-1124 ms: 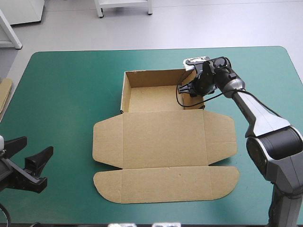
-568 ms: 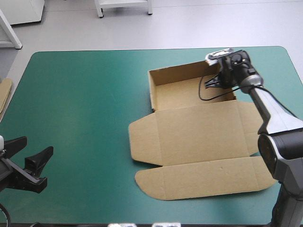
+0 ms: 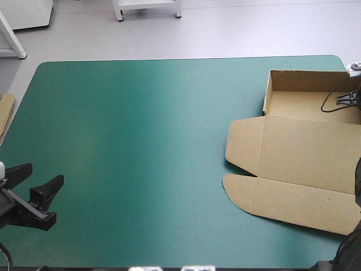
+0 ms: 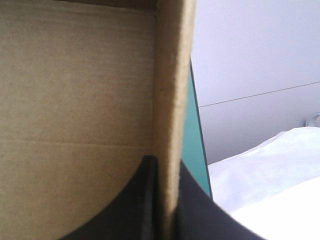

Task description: Fold the box

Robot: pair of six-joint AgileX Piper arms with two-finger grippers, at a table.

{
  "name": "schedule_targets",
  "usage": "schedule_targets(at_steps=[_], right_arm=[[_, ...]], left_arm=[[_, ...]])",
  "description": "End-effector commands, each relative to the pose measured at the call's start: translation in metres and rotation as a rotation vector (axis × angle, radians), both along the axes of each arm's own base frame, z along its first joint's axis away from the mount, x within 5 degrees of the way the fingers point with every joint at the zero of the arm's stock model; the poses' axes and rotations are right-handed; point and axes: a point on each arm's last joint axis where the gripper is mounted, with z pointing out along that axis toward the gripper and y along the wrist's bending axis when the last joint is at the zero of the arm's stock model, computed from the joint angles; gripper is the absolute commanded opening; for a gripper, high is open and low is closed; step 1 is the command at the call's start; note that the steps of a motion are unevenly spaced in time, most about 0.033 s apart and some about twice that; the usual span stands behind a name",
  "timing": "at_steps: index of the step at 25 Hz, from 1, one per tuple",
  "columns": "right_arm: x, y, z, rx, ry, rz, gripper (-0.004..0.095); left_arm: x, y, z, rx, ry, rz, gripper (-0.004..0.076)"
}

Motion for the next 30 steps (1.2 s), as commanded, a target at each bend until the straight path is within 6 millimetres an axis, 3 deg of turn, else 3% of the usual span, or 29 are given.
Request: schedule_targets(at_steps=[1,6,8,13,16,22,30], right_arm=[[-0.005,-0.016,0.020,-0.120,-0.038,0.032,-0.0019],[0.000,-0.021,0.004,-0.102,-0.009,0.026,-0.0010],[0.001,-0.022,0.004,-0.098,-0.029,0.011,0.0059],[0.001,-0.023,0.006,-0.081,-0.062,-0.025,0.0555],[0.000,-0.023,0.008,-0.064,-0.081,-0.060,0.0730],[-0.014,-0.006,0.049,0.001,-0.212,-0.033,0.0702],[-0.053,0.056,0.115,0.352,-0.374,0.219,0.0562]], left_arm=[[-0.001,-0.001,0.002,-0.004,0.026,-0.014,0.0475],[-0.001,-0.001,0.001,0.000,0.034,-0.013,0.0475],[0.000,0.000,0.002,0.008,0.027,-0.004,0.0475],[0.001,0.002,0.003,0.025,0.002,0.020,0.0475],[0.002,0.002,0.005,0.017,-0.015,0.018,0.0475],[0.005,0.009,0.007,0.072,-0.064,0.080,0.0475],[-0.005,0.027,0.012,0.146,-0.150,0.191,0.0475]])
